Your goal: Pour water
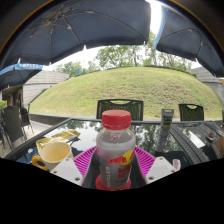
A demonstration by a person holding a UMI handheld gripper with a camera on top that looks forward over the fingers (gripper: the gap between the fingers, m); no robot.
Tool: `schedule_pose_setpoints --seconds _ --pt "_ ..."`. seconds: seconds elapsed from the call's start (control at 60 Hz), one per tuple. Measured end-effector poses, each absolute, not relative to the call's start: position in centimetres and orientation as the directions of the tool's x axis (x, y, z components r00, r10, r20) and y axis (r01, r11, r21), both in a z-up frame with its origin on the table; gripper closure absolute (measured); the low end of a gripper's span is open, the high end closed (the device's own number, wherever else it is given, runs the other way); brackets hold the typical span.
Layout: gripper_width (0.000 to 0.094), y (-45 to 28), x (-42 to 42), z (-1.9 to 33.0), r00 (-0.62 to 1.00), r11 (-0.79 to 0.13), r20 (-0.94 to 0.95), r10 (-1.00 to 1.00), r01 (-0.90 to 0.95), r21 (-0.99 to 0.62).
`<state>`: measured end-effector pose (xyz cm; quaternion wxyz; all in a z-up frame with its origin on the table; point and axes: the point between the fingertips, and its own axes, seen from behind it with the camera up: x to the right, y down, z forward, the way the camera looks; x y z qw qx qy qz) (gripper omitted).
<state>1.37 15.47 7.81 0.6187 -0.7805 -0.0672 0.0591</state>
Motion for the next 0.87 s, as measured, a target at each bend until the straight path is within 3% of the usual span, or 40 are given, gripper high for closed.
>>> schedule_pose_setpoints --seconds 0.05,0.083,0.217,0.567,0.867 --pt "0.0128 14.5 0.9 8.6 0.98 -0.224 -0.042 0.195 0.003 -0.975" --pt "0.0086 13.8 0.7 9.4 0.977 -0.205 -0.052 0.209 -0.008 -0.979" --pt "0.0101 8.5 1.2 9.2 0.979 -0.238 0.01 0.204 0.06 -0.969" --pt "0.0099 -9.1 0.5 9.7 0.963 -0.18 0.161 0.217 0.202 -0.963" --pt "0.0106 -14.0 2.2 8.2 0.964 -0.187 0.174 0.201 0.212 -0.959"
